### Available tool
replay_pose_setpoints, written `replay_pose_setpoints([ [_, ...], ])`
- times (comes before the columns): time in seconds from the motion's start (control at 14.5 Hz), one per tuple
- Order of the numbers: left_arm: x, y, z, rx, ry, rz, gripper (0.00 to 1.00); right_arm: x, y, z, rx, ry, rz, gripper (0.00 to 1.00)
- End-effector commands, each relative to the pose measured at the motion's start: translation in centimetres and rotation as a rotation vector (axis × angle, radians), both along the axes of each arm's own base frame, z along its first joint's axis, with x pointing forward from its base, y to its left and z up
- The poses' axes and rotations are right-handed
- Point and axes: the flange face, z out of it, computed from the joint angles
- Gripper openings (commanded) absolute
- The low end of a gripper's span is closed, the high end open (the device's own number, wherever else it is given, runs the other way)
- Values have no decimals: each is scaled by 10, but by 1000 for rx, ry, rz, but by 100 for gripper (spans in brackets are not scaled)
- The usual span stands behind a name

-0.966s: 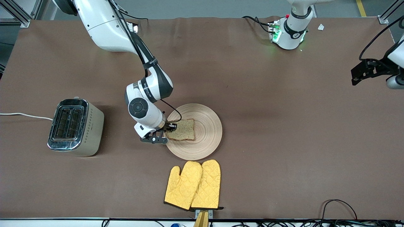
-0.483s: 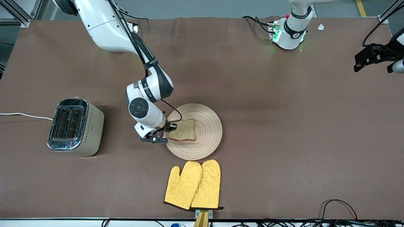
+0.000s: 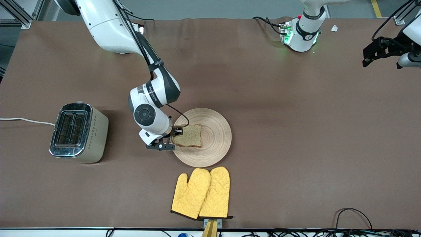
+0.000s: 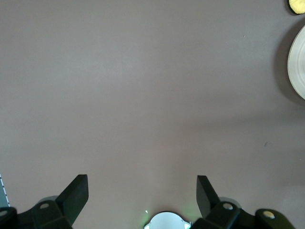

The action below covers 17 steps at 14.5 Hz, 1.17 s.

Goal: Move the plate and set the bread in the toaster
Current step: 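Lift the bread and carry it over the toaster with the right gripper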

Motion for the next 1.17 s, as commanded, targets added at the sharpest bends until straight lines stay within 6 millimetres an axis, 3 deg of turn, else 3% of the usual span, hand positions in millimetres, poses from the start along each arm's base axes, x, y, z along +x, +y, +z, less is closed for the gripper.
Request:
replay_pose_setpoints([
  [0.0,-9,2,3,-12,7,16,100,17,-15,51,-163,16,69,0],
  [0.14,-8,2,5,-13,2,17,100,17,-26,78,-292,38,95,0],
  [0.34,-7,4,4,-14,4,19,100,24,-57,104,-481,63,144,0],
  [0.41,-7,3,5,-15,2,17,100,24,-67,120,-527,58,147,0],
  [0.48,-7,3,7,-14,-2,17,100,22,-79,151,-563,31,136,0],
  [0.55,-7,3,7,-14,-2,17,100,20,-88,166,-602,25,129,0],
  [0.9,0,1,1,-17,4,15,100,14,-117,200,-913,30,124,0],
  [1.1,1,-1,5,-18,-5,10,100,21,-135,205,-1014,3,100,0],
])
